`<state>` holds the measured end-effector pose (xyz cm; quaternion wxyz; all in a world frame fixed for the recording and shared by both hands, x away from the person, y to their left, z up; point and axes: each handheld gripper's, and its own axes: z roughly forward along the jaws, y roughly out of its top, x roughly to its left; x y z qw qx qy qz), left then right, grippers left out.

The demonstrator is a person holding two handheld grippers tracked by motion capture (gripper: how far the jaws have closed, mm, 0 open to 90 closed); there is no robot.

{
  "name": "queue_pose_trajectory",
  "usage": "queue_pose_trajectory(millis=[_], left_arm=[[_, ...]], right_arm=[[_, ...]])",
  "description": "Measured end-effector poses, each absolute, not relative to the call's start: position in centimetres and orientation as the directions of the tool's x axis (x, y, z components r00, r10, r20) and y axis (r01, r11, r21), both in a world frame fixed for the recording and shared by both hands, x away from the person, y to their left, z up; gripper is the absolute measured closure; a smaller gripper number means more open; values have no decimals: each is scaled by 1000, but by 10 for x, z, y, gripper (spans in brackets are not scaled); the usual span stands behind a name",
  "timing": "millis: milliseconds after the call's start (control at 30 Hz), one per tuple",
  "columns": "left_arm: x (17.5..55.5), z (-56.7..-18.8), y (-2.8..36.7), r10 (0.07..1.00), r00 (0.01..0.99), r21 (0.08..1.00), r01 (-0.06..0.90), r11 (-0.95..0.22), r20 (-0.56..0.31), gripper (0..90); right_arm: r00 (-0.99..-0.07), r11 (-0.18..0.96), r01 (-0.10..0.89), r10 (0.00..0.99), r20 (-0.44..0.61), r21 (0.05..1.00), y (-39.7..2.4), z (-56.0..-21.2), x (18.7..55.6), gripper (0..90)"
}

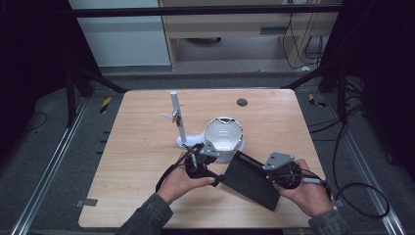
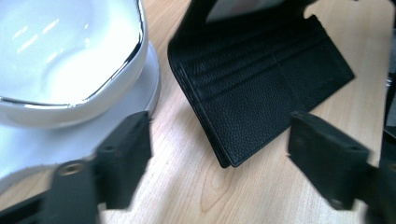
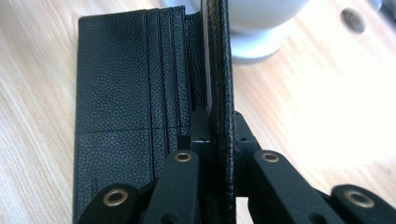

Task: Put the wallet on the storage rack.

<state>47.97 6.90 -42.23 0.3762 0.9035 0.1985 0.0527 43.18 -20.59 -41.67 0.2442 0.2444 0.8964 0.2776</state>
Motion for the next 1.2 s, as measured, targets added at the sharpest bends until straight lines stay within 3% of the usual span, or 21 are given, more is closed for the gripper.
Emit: queue_pose_trajectory(millis=[700, 1200], left_arm=[[483, -400, 63, 379, 926, 731, 261, -630, -4, 145], [486, -399, 59, 343, 939, 722, 240, -649, -3, 186]], right_arm=[[-776, 548, 143, 579, -250, 824, -230, -392, 415, 842], [-793, 517, 97, 557, -248, 850, -223, -384, 415, 842]])
